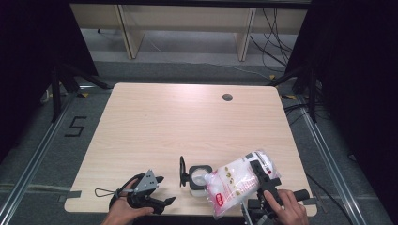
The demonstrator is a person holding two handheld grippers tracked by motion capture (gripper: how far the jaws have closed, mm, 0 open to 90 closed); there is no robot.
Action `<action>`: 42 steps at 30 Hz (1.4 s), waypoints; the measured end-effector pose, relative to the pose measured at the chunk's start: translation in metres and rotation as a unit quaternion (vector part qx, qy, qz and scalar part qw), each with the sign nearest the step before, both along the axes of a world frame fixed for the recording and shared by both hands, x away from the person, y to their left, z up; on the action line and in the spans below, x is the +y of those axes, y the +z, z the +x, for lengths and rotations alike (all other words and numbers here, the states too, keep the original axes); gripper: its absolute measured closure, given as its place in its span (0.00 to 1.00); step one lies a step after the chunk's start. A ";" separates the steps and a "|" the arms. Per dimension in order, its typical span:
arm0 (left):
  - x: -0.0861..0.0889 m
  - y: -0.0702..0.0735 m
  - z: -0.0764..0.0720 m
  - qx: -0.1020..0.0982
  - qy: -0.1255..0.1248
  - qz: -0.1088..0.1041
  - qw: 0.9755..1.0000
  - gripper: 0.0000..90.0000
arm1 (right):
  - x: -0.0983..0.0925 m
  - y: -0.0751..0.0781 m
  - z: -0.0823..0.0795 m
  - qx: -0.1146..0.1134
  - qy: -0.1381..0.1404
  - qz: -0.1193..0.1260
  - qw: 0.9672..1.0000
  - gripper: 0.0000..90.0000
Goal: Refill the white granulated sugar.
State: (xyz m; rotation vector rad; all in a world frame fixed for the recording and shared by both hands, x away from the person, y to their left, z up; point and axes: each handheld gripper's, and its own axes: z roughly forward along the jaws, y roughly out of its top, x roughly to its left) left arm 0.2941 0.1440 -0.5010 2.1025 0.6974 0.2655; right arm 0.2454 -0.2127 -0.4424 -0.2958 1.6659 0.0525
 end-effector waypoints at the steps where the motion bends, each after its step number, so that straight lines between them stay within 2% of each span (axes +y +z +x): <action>1: 0.000 0.000 0.000 -0.001 0.000 0.000 1.000 0.21 | 0.000 0.000 0.000 0.000 0.000 0.000 1.000 0.46; 2: 0.000 0.000 0.000 0.000 0.000 0.000 1.000 0.21 | 0.001 0.001 0.000 -0.003 0.003 -0.010 1.000 0.46; 3: 0.000 0.000 0.000 0.000 0.000 0.000 1.000 0.21 | 0.000 0.000 0.001 -0.003 0.007 -0.002 1.000 0.46; 5: 0.000 0.000 0.000 0.000 0.000 -0.001 1.000 0.21 | 0.000 0.001 0.000 -0.001 0.003 -0.003 1.000 0.46; 6: 0.000 0.000 0.000 0.000 0.001 -0.001 1.000 0.21 | 0.000 0.000 0.001 -0.006 0.012 -0.003 1.000 0.46; 11: 0.000 0.000 0.000 -0.001 0.001 0.000 1.000 0.21 | 0.000 0.000 0.001 -0.004 0.009 0.002 1.000 0.46; 12: 0.000 0.000 0.000 -0.001 0.000 0.000 1.000 0.21 | 0.000 0.000 0.001 -0.005 0.009 0.002 1.000 0.46; 13: 0.000 0.000 0.000 0.000 0.000 0.000 1.000 0.21 | 0.000 0.000 -0.001 0.001 -0.004 -0.003 1.000 0.46; 15: 0.000 0.000 0.000 0.000 0.000 0.000 1.000 0.21 | 0.000 0.001 0.000 0.000 -0.001 -0.004 1.000 0.46; 16: 0.000 0.000 0.000 -0.001 0.000 0.001 1.000 0.21 | -0.001 -0.002 -0.001 0.006 -0.011 0.018 1.000 0.46; 17: 0.000 0.000 0.000 -0.001 -0.001 0.001 1.000 0.21 | -0.001 -0.002 -0.001 0.006 -0.011 0.018 1.000 0.46; 18: 0.001 0.000 0.001 -0.009 -0.008 0.005 1.000 0.21 | -0.001 -0.002 -0.001 0.007 -0.009 0.019 1.000 0.46; 19: 0.000 0.000 0.000 0.000 0.000 0.000 1.000 0.21 | -0.001 -0.002 -0.001 0.005 -0.010 0.016 1.000 0.46; 20: 0.000 0.000 0.000 -0.002 0.000 0.001 1.000 0.21 | 0.000 0.002 -0.001 -0.003 0.002 -0.012 1.000 0.46; 23: 0.000 0.000 0.000 0.000 0.000 0.000 1.000 0.21 | 0.000 0.000 0.000 -0.004 0.007 -0.004 1.000 0.46; 25: 0.000 0.000 0.000 0.000 0.000 0.000 1.000 0.21 | 0.001 0.001 0.001 -0.007 0.014 -0.014 1.000 0.46; 30: 0.000 0.000 0.000 0.000 0.000 0.000 1.000 0.21 | 0.002 0.000 -0.002 0.004 -0.002 -0.013 1.000 0.46; 31: 0.000 0.000 0.000 -0.001 0.000 0.000 1.000 0.21 | 0.001 -0.002 -0.002 0.007 -0.003 0.006 1.000 0.46; 32: 0.000 0.000 0.000 -0.001 0.000 0.001 1.000 0.21 | 0.001 0.000 -0.001 0.002 0.003 -0.003 1.000 0.46; 33: 0.000 0.000 0.000 -0.001 0.000 0.001 1.000 0.21 | 0.001 -0.001 -0.003 0.011 -0.010 0.011 1.000 0.46; 34: 0.000 0.000 0.000 -0.001 0.001 0.001 1.000 0.21 | 0.001 -0.002 -0.002 0.009 -0.009 0.012 1.000 0.46; 35: 0.000 0.000 0.000 0.000 0.000 0.000 1.000 0.21 | 0.001 -0.002 -0.002 0.009 -0.009 0.012 1.000 0.46; 36: 0.000 0.000 0.000 -0.002 -0.002 0.001 1.000 0.21 | 0.001 -0.002 0.000 0.004 0.003 -0.012 1.000 0.46; 37: 0.000 0.000 0.000 -0.002 -0.002 0.001 1.000 0.21 | 0.001 -0.002 0.000 0.004 0.003 -0.012 1.000 0.46; 38: 0.001 0.001 0.001 -0.011 -0.010 0.006 1.000 0.21 | 0.002 0.000 0.000 0.001 0.008 -0.024 1.000 0.46; 39: 0.001 0.001 0.001 -0.010 -0.009 0.006 1.000 0.21 | 0.002 0.000 0.000 -0.001 0.013 -0.024 1.000 0.46; 40: 0.001 0.000 0.001 -0.008 -0.006 0.004 1.000 0.21 | 0.001 -0.003 -0.002 0.007 0.000 0.003 1.000 0.46; 41: 0.000 0.000 0.000 -0.003 0.000 0.001 1.000 0.21 | 0.002 0.002 -0.002 0.001 0.001 -0.017 1.000 0.46; 42: 0.000 0.000 0.001 -0.004 -0.004 0.002 1.000 0.21 | 0.003 0.001 -0.003 0.002 -0.002 -0.007 1.000 0.46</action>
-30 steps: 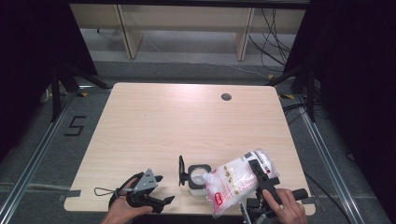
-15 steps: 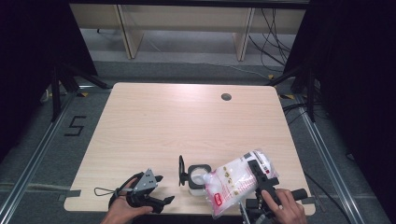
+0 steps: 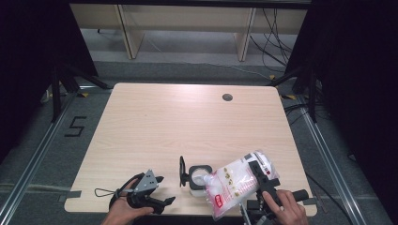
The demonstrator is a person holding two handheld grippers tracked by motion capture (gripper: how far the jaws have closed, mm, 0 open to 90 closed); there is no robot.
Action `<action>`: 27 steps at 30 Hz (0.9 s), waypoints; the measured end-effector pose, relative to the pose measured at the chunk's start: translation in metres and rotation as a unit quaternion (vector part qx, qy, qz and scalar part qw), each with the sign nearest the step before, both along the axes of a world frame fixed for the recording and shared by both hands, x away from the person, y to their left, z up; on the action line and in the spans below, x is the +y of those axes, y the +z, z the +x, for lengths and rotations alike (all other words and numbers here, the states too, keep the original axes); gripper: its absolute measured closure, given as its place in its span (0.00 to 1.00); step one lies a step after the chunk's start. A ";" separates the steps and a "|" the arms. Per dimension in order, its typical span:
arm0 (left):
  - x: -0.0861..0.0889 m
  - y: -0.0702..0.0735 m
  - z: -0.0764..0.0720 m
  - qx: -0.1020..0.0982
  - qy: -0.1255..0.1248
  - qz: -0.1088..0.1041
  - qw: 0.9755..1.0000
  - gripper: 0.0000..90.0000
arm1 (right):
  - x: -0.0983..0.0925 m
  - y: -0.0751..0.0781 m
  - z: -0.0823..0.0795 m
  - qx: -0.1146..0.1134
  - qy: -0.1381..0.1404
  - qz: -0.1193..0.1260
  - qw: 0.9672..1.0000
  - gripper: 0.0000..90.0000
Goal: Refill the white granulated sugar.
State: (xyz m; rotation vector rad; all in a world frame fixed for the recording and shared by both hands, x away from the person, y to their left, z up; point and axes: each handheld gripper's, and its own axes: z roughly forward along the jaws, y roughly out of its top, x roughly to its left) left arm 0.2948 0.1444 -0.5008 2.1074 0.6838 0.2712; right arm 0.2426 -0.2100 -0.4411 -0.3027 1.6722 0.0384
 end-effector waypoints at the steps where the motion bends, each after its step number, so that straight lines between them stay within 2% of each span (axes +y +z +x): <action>1: 0.000 0.000 -0.001 0.004 0.004 -0.002 1.000 0.21 | -0.001 -0.001 0.000 0.005 -0.002 0.005 1.000 0.46; 2: 0.000 0.000 -0.001 0.004 0.004 -0.002 1.000 0.21 | -0.001 -0.002 0.001 0.004 0.000 0.011 1.000 0.46; 3: 0.000 0.000 -0.001 0.003 0.004 -0.001 1.000 0.21 | -0.001 -0.003 0.001 0.005 0.000 0.000 1.000 0.46; 4: 0.000 0.000 -0.001 0.003 0.004 -0.002 1.000 0.21 | -0.001 -0.003 0.001 0.005 0.000 0.000 1.000 0.46; 5: 0.000 0.000 0.000 -0.002 -0.001 0.001 1.000 0.21 | -0.002 -0.004 0.002 0.002 0.003 0.007 1.000 0.46; 6: 0.001 0.001 0.001 -0.007 -0.005 0.003 1.000 0.21 | 0.000 -0.001 0.003 -0.004 0.019 -0.017 1.000 0.46; 7: 0.001 0.001 0.001 -0.007 -0.005 0.003 1.000 0.21 | -0.002 -0.004 0.002 0.002 0.004 0.009 1.000 0.46; 8: 0.001 0.000 0.001 -0.006 -0.005 0.003 1.000 0.21 | -0.002 -0.004 0.001 0.002 0.000 0.009 1.000 0.46; 9: 0.000 0.000 -0.001 0.004 0.005 -0.002 1.000 0.21 | 0.000 -0.001 0.001 -0.002 0.006 -0.009 1.000 0.46; 10: -0.001 0.000 -0.001 0.004 0.005 -0.002 1.000 0.21 | -0.001 -0.002 0.001 0.004 0.000 0.001 1.000 0.46; 12: -0.001 0.000 -0.001 0.004 0.004 -0.002 1.000 0.21 | -0.001 -0.003 0.001 0.001 0.001 -0.001 1.000 0.46; 13: 0.000 0.000 -0.001 0.003 0.003 -0.001 1.000 0.21 | -0.001 -0.004 0.001 0.004 -0.002 0.006 1.000 0.46; 14: 0.001 0.000 0.001 -0.007 -0.006 0.004 1.000 0.21 | -0.001 -0.004 0.001 0.007 -0.003 0.011 1.000 0.46; 16: 0.001 0.000 0.001 -0.005 -0.003 0.005 1.000 0.21 | -0.001 -0.001 0.001 -0.005 0.008 -0.009 1.000 0.46; 17: 0.000 0.000 0.000 -0.004 -0.002 0.001 1.000 0.21 | -0.001 -0.002 0.001 0.001 0.001 0.002 1.000 0.46; 18: 0.000 0.000 -0.001 0.004 0.005 -0.002 1.000 0.21 | -0.001 -0.001 0.001 0.001 0.002 -0.005 1.000 0.46; 19: -0.001 0.000 -0.001 0.004 0.004 -0.002 1.000 0.21 | -0.001 -0.001 0.001 -0.001 0.000 -0.006 1.000 0.46; 20: -0.001 0.000 -0.001 0.004 0.005 -0.002 1.000 0.21 | -0.001 -0.004 0.001 0.003 -0.003 0.009 1.000 0.46; 21: -0.001 0.000 -0.001 0.004 0.004 -0.002 1.000 0.21 | -0.001 -0.004 0.001 0.005 -0.003 0.010 1.000 0.46; 23: 0.000 0.000 0.000 -0.001 0.001 0.000 1.000 0.21 | -0.001 -0.003 0.001 0.000 0.005 0.002 1.000 0.46; 24: 0.001 0.000 0.001 -0.005 -0.003 0.006 1.000 0.21 | -0.001 -0.001 0.002 -0.012 0.017 -0.006 1.000 0.46; 25: 0.000 0.000 0.000 0.001 0.003 0.000 1.000 0.21 | -0.001 -0.002 0.001 -0.002 0.007 0.008 1.000 0.46; 26: 0.000 0.000 -0.001 0.003 0.005 -0.001 1.000 0.21 | 0.000 -0.001 0.002 -0.006 0.015 -0.010 1.000 0.46; 27: -0.001 0.000 -0.001 0.004 0.004 -0.003 1.000 0.21 | 0.000 -0.001 0.003 -0.010 0.017 -0.016 1.000 0.46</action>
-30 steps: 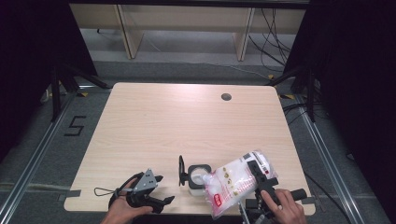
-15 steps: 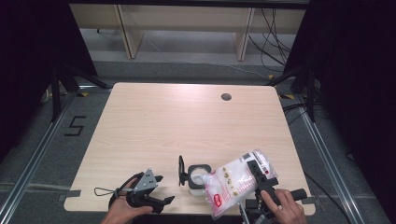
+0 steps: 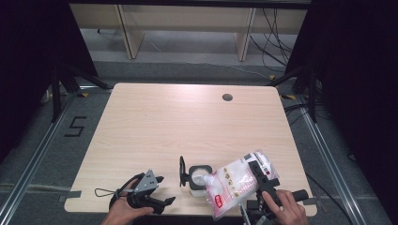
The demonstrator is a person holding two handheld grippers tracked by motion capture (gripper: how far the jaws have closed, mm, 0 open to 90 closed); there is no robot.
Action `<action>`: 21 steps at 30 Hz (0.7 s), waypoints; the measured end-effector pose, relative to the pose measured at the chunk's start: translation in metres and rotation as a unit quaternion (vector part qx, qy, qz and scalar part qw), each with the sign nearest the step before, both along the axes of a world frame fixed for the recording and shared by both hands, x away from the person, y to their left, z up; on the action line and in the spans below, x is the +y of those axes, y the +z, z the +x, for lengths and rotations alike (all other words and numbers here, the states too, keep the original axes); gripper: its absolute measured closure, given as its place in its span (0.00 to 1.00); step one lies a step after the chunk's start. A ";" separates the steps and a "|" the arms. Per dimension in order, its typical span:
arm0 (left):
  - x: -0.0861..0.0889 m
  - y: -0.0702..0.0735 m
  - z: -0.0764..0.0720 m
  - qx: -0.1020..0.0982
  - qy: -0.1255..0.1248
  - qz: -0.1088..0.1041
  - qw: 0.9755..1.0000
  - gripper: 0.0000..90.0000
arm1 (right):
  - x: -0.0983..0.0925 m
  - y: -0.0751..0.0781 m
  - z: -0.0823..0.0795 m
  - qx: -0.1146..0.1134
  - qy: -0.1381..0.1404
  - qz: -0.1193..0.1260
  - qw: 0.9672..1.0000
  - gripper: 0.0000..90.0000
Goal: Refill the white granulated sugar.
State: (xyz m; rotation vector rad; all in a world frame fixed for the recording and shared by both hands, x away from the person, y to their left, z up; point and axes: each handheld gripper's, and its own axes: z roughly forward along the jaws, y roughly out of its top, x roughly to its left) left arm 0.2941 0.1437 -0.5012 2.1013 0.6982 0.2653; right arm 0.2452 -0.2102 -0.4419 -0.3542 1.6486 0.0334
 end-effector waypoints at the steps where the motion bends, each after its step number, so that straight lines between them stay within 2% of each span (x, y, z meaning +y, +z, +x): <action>1: 0.000 0.000 0.000 0.000 0.000 0.001 1.000 0.21 | 0.000 -0.001 0.000 0.004 -0.002 0.004 1.000 0.46; 4: 0.001 0.000 0.000 -0.002 -0.001 0.002 1.000 0.21 | 0.000 0.000 -0.001 -0.001 -0.001 0.012 1.000 0.46; 5: 0.002 0.001 0.002 -0.011 -0.010 0.010 1.000 0.21 | 0.000 0.000 -0.001 -0.002 -0.002 0.011 1.000 0.46; 6: 0.000 0.000 0.000 -0.001 0.001 0.001 1.000 0.21 | -0.001 -0.002 -0.001 0.006 -0.007 0.022 1.000 0.46; 7: 0.000 0.000 0.000 0.000 0.000 0.001 1.000 0.21 | 0.000 0.000 -0.003 0.014 -0.020 0.018 1.000 0.46; 8: 0.000 0.000 0.000 0.001 0.000 0.000 1.000 0.21 | 0.000 0.000 -0.003 0.008 -0.018 0.019 1.000 0.46; 9: 0.000 0.000 0.000 0.001 0.000 0.001 1.000 0.21 | -0.002 -0.004 -0.002 0.018 -0.021 0.039 0.999 0.46; 10: 0.000 0.000 0.000 0.000 0.000 0.000 1.000 0.21 | -0.003 -0.003 -0.001 0.013 -0.014 0.035 0.999 0.46; 11: 0.000 0.000 0.000 0.000 0.000 0.000 1.000 0.21 | -0.003 -0.004 -0.001 0.012 -0.013 0.045 0.999 0.46; 12: 0.000 0.000 0.000 -0.002 -0.001 0.001 1.000 0.21 | -0.002 0.000 -0.002 0.014 -0.020 0.025 0.999 0.46; 13: 0.001 0.001 0.001 -0.008 -0.007 0.004 1.000 0.21 | -0.003 -0.001 -0.002 0.016 -0.024 0.034 0.999 0.46; 14: 0.001 0.001 0.001 -0.009 -0.008 0.005 1.000 0.21 | -0.005 -0.004 0.000 0.010 -0.011 0.051 0.999 0.46; 16: 0.001 0.001 0.001 -0.010 -0.010 0.006 1.000 0.21 | -0.005 -0.002 -0.001 0.004 -0.011 0.048 0.999 0.46; 17: 0.000 0.000 0.000 0.000 0.000 0.001 1.000 0.21 | -0.005 -0.002 -0.001 0.004 -0.011 0.048 0.999 0.46; 19: 0.000 0.000 0.000 0.000 0.000 0.001 1.000 0.21 | -0.005 -0.001 -0.002 0.008 -0.017 0.048 0.999 0.46; 20: 0.000 0.000 0.000 -0.001 -0.001 0.001 1.000 0.21 | -0.004 0.001 0.000 -0.004 -0.002 0.035 0.999 0.46; 21: 0.001 0.001 0.001 -0.007 -0.007 0.004 1.000 0.21 | -0.005 0.001 0.000 0.001 -0.006 0.034 0.999 0.46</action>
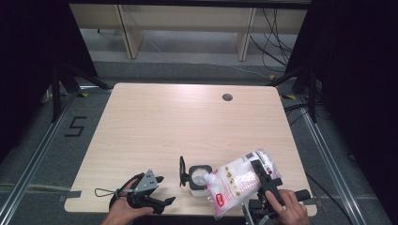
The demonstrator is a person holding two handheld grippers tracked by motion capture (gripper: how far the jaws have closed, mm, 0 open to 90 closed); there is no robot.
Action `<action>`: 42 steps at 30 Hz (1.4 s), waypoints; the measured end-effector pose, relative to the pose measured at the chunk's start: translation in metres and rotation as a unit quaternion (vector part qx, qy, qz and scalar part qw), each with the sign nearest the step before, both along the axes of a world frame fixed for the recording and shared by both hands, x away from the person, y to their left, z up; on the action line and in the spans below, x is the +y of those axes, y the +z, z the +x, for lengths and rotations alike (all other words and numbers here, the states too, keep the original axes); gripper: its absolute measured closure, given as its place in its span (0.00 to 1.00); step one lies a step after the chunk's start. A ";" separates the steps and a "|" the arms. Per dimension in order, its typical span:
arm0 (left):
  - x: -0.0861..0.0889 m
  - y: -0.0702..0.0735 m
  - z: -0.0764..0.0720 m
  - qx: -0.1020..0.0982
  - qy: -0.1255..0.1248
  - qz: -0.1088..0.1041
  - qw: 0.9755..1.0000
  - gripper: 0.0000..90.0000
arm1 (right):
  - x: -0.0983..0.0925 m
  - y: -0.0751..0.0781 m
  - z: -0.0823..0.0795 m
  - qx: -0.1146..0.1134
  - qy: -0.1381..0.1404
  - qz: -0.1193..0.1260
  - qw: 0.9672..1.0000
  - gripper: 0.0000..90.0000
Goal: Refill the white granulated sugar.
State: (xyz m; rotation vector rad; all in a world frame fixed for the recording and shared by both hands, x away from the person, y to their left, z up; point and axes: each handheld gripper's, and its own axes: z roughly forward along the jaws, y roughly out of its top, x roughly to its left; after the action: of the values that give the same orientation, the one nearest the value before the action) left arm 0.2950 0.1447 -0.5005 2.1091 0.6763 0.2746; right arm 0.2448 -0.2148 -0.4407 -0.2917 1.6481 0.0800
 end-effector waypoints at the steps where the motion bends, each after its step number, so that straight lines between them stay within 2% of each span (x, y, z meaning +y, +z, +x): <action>1: 0.000 0.000 0.001 -0.004 -0.003 0.002 1.000 0.21 | -0.001 -0.004 -0.002 0.010 -0.016 0.021 1.000 0.46; 4: -0.001 0.000 -0.001 0.006 0.006 -0.003 1.000 0.21 | 0.001 0.000 -0.001 0.003 -0.006 -0.006 1.000 0.46; 5: -0.001 0.000 -0.001 0.006 0.006 -0.003 1.000 0.21 | 0.001 0.000 -0.001 0.003 -0.006 -0.006 1.000 0.46; 6: 0.000 0.000 -0.001 0.005 0.005 -0.003 1.000 0.21 | 0.000 -0.002 -0.001 0.008 -0.010 0.005 1.000 0.46; 7: 0.000 0.000 0.001 -0.004 -0.003 0.002 1.000 0.21 | 0.000 -0.004 0.000 0.003 -0.004 0.017 1.000 0.46; 8: 0.000 0.000 0.001 -0.003 -0.003 0.002 1.000 0.21 | 0.000 -0.002 0.000 -0.005 0.004 0.001 1.000 0.46; 10: 0.000 0.000 0.001 -0.004 -0.003 0.002 1.000 0.21 | 0.000 -0.001 0.000 0.002 0.000 0.003 1.000 0.46; 11: -0.001 0.000 -0.001 0.006 0.007 -0.003 1.000 0.21 | -0.001 -0.003 0.000 0.006 -0.004 0.012 1.000 0.46; 13: -0.001 0.000 -0.001 0.006 0.006 -0.003 1.000 0.21 | 0.000 -0.002 -0.001 0.010 -0.011 0.009 1.000 0.46; 15: 0.000 0.000 -0.001 0.004 0.005 -0.002 1.000 0.21 | 0.000 -0.002 -0.001 0.008 -0.009 0.007 1.000 0.46; 16: 0.000 0.000 0.001 -0.004 -0.004 0.003 1.000 0.21 | 0.000 -0.002 -0.001 0.008 -0.009 0.007 1.000 0.46; 19: 0.000 0.000 0.000 -0.004 -0.003 0.002 1.000 0.21 | 0.000 -0.002 -0.001 0.009 -0.011 0.008 1.000 0.46; 20: -0.001 0.000 -0.001 0.006 0.007 -0.004 1.000 0.21 | 0.000 -0.001 -0.001 0.005 -0.008 0.001 1.000 0.46; 23: -0.001 0.000 -0.001 0.006 0.006 -0.003 1.000 0.21 | 0.000 0.000 -0.001 0.002 -0.003 -0.003 1.000 0.46; 24: 0.000 0.000 0.000 -0.002 -0.002 0.001 1.000 0.21 | 0.000 -0.001 -0.001 0.006 -0.008 0.001 1.000 0.46; 26: 0.000 0.000 0.000 -0.004 -0.003 0.002 1.000 0.21 | 0.000 -0.001 -0.001 0.005 -0.007 0.000 1.000 0.46; 27: 0.000 0.000 0.000 -0.004 -0.003 0.002 1.000 0.21 | 0.000 -0.001 -0.001 0.005 -0.007 0.000 1.000 0.46; 28: -0.001 0.000 -0.001 0.005 0.005 -0.003 1.000 0.21 | 0.000 -0.001 -0.001 0.005 -0.006 0.001 1.000 0.46; 30: -0.001 0.000 -0.001 0.006 0.006 -0.003 1.000 0.21 | 0.000 -0.001 -0.001 0.006 -0.006 0.002 1.000 0.46; 31: 0.000 0.000 -0.001 0.005 0.005 -0.003 1.000 0.21 | -0.001 -0.004 -0.002 0.012 -0.012 0.024 1.000 0.46; 33: 0.000 0.000 0.001 -0.004 -0.003 0.002 1.000 0.21 | -0.001 -0.004 -0.001 0.013 -0.011 0.025 1.000 0.46; 35: 0.000 0.000 0.001 -0.003 -0.003 0.002 1.000 0.21 | -0.002 -0.004 -0.001 0.013 -0.014 0.024 1.000 0.46; 37: 0.000 0.000 0.000 0.001 0.001 -0.001 1.000 0.21 | -0.001 -0.001 -0.001 0.008 -0.006 0.002 1.000 0.46; 38: -0.001 0.000 -0.001 0.006 0.006 -0.003 1.000 0.21 | -0.001 -0.001 0.000 0.007 -0.005 0.005 1.000 0.46; 40: 0.000 0.000 0.001 -0.004 -0.003 0.002 1.000 0.21 | -0.001 -0.002 -0.001 0.011 -0.007 0.014 1.000 0.46; 42: 0.000 0.000 0.000 0.004 0.004 -0.003 1.000 0.21 | -0.001 -0.002 -0.001 0.010 -0.006 0.012 1.000 0.46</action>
State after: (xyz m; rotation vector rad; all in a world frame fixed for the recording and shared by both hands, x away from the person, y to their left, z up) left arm 0.2945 0.1443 -0.5007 2.1031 0.6904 0.2688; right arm 0.2441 -0.2159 -0.4423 -0.2636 1.6677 0.0947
